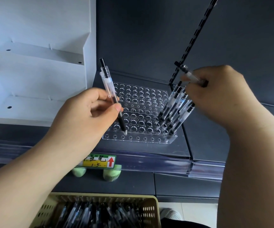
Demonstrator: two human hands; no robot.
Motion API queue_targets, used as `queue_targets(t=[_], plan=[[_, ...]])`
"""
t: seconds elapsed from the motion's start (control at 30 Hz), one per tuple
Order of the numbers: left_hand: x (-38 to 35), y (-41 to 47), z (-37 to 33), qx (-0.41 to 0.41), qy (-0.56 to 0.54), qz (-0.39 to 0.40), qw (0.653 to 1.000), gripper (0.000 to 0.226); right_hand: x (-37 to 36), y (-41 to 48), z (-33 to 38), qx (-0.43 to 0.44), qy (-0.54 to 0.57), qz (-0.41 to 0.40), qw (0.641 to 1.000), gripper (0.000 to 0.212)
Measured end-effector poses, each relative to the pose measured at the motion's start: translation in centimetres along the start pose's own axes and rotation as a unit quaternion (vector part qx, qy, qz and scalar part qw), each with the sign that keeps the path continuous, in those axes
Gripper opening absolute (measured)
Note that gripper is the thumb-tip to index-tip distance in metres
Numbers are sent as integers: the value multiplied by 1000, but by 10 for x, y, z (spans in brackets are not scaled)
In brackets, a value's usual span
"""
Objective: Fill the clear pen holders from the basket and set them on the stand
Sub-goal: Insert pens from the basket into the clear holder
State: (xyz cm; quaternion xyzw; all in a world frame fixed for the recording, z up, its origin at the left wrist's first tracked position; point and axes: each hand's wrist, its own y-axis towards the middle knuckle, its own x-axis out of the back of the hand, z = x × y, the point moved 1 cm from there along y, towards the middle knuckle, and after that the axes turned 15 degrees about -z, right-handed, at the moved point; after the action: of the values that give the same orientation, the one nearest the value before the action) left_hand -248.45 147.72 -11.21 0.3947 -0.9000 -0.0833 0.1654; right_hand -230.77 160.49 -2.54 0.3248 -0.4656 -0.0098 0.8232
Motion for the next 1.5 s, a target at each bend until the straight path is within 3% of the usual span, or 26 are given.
queue_targets(t=[0.07, 0.13, 0.3, 0.4, 0.53, 0.7, 0.83, 0.93, 1.03, 1.2, 1.5], plan=[[0, 0, -1, 1, -2, 0, 1000, 14, 0, 1, 1, 6, 31, -12, 999, 19], [-1, 1, -2, 5, -11, -5, 1000, 21, 0, 1, 6, -4, 80, -18, 997, 30], [-4, 3, -6, -16, -18, -4, 1000, 20, -2, -1, 18, -68, 193, -33, 978, 27], [-4, 2, -6, -26, -16, 6, 1000, 17, -2, -2, 22, -125, 295, -29, 947, 25], [-5, 1, -5, -30, -18, 8, 999, 15, -2, -4, 26, -178, 441, -30, 879, 20], [-6, 1, -5, -28, -30, 11, 999, 17, -7, -1, 24, -122, 459, -88, 876, 7], [-8, 2, -6, -23, -31, 13, 999, 18, -8, 1, 22, -134, 515, -110, 840, 32], [-9, 2, -6, -21, -32, 14, 999, 20, -7, 3, 20, -174, 551, -115, 808, 22], [-10, 1, -6, -21, -34, 14, 999, 21, -6, 2, 20, -161, 521, -120, 830, 8], [-12, 1, -6, -17, -39, 13, 999, 21, -2, 2, 17, -69, 326, -170, 927, 11], [-13, 2, -2, -25, -37, 17, 999, 25, 6, 4, 8, -73, 231, -164, 956, 13]])
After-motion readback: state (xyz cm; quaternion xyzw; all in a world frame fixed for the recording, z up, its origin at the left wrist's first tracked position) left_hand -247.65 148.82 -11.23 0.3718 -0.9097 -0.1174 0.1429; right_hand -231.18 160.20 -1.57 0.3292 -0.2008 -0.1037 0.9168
